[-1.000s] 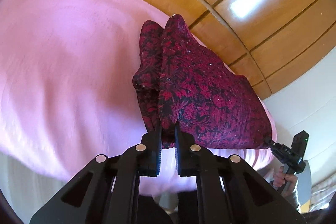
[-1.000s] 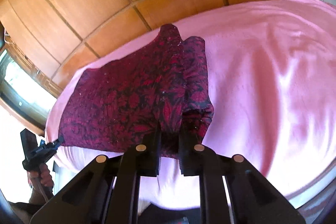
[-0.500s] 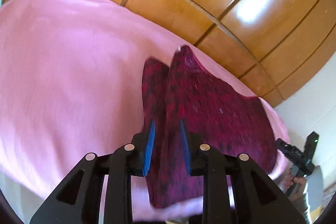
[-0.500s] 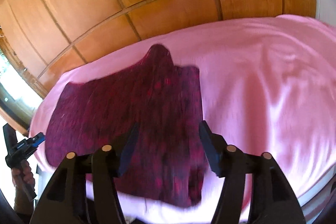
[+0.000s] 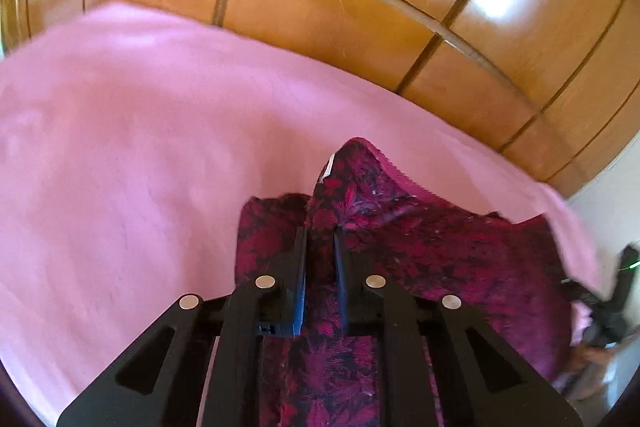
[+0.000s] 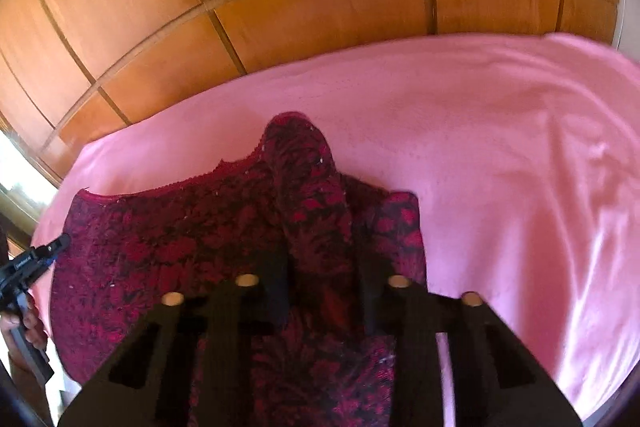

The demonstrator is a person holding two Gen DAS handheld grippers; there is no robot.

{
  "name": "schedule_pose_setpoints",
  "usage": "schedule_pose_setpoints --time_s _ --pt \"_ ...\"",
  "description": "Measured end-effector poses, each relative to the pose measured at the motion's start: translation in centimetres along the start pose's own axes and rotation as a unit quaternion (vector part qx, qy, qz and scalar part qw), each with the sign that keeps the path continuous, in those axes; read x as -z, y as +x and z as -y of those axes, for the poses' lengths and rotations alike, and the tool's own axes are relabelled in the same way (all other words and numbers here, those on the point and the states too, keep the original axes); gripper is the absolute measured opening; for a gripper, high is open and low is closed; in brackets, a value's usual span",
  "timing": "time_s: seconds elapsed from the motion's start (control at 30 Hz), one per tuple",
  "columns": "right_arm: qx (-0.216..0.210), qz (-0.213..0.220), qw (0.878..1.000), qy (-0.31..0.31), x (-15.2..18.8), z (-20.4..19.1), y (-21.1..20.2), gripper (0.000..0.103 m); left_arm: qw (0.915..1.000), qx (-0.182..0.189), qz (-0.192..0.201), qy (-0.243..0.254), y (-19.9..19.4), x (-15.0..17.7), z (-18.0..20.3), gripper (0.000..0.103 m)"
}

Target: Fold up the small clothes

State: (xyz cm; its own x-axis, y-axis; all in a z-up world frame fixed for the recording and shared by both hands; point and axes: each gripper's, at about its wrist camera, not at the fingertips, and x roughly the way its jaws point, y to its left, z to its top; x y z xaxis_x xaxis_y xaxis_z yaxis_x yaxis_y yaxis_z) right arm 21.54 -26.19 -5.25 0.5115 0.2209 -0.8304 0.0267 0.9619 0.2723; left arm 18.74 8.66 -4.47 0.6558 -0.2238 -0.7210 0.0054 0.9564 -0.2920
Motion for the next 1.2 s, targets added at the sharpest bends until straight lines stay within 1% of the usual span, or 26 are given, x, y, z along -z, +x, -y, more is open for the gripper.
schedule_pose_setpoints --time_s 0.07,0.13,0.17,0.23,0.33,0.37,0.6,0.87,0.9,0.93,0.97,1.03,1.2 --pt "0.018 -0.002 1.0 -0.001 0.2 0.4 0.6 0.021 0.9993 -0.035 0.006 0.011 0.7 1.0 0.1 0.012" --pt "0.022 -0.014 1.0 0.003 0.8 0.9 1.9 0.022 0.9988 -0.047 0.014 0.006 1.2 2.0 -0.1 0.012" --pt "0.021 -0.014 1.0 0.004 1.0 1.1 2.3 0.023 0.9979 -0.057 0.03 0.012 0.8 2.4 0.2 0.013" --pt "0.011 -0.013 1.0 0.017 1.1 1.7 2.4 0.024 0.9961 -0.07 0.051 0.017 -0.2 2.8 0.7 0.014" --pt "-0.004 -0.013 1.0 0.026 1.2 2.2 2.2 0.025 0.9927 -0.082 0.086 0.023 -2.3 3.3 1.3 0.021" --pt "-0.007 -0.012 1.0 0.027 1.2 2.3 2.1 0.025 0.9909 -0.086 0.099 0.029 -3.1 3.4 1.6 0.021" --pt "-0.008 -0.006 0.999 0.031 1.3 2.3 2.0 0.028 0.986 -0.095 0.129 0.047 -6.2 4.2 2.5 0.021" --pt "-0.015 -0.004 0.999 0.038 1.4 2.4 1.9 0.029 0.9854 -0.095 0.128 0.06 -7.6 5.2 3.8 0.021" --pt "-0.016 -0.004 0.999 0.039 1.4 2.4 1.9 0.029 0.9855 -0.094 0.127 0.061 -7.8 5.4 4.0 0.024" --pt "-0.017 -0.004 0.999 0.04 1.4 2.5 1.9 0.03 0.9855 -0.094 0.127 0.062 -7.9 5.5 4.1 0.039" --pt "-0.019 -0.004 0.999 0.042 1.4 2.6 1.9 0.03 0.9852 -0.092 0.132 0.06 -8.2 5.7 4.1 0.048" --pt "-0.023 -0.004 0.999 0.045 1.4 2.7 1.9 0.03 0.9839 -0.094 0.139 0.062 -8.7 6.2 4.3 0.048" --pt "-0.035 -0.003 0.998 0.053 1.4 3.2 1.8 0.032 0.9831 -0.097 0.14 0.069 -9.2 6.9 5.0 0.048"
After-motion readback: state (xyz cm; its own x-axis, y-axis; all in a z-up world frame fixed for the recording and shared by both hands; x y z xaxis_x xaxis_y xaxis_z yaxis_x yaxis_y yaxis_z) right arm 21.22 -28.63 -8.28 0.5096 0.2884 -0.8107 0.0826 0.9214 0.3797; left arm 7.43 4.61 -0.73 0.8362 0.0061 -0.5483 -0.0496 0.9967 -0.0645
